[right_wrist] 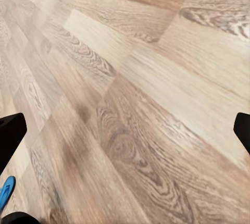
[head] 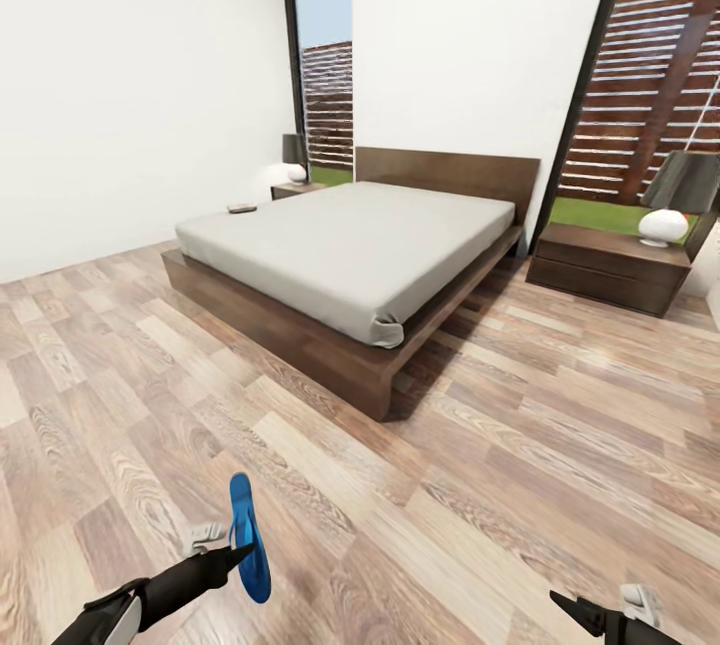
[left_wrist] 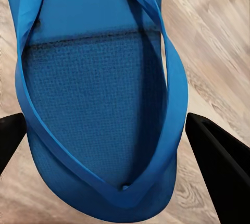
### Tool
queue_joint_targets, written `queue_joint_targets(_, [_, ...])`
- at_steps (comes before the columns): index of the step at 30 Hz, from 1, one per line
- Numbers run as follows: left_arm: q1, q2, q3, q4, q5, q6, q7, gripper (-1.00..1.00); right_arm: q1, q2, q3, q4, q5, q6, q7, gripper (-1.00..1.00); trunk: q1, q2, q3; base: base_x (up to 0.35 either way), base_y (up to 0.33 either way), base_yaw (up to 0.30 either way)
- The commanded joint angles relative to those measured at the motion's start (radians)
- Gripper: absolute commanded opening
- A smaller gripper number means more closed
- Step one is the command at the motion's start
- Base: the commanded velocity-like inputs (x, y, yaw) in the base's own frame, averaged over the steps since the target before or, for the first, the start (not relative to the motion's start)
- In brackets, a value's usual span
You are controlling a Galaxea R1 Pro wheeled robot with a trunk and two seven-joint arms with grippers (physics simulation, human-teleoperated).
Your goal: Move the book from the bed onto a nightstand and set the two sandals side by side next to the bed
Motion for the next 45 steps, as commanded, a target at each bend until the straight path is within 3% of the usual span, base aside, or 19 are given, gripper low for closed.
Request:
queue_joint_targets(1, [0.0,-0.001,0.003,0.001,0.005,0.009,0.0,-1.0,0.0,0.0,-0.001,0.001,-0.007,0.002,0.003,1.0,-0.001,0.0,0.003,0.0,0.0,0.0])
queue_joint_targets(17, [0.0,-0.003,0.002,0.003,0.005,0.008,0.01,-1.0,0.0,0.001,-0.001,0.003,-0.004,-0.027,0.003,1.0,-0.008,0.004,0.065,0.0,0.0,0.0])
queue_joint_targets(41, [0.0,-0.003,0.002,0.003,0.005,0.008,0.01,-1.0,0.0,0.001,-0.001,0.003,-0.003,-0.027,0.003,1.0,-0.099,0.171,0.14,0.0,0.0,0.0])
queue_joint_targets(45, [0.0,-0.003,0.002,0.003,0.005,0.008,0.01,-1.0,0.0,0.001,-0.001,0.003,-0.003,-0.027,0.002,1.0,-0.099,0.171,0.14,0.0,0.0,0.0])
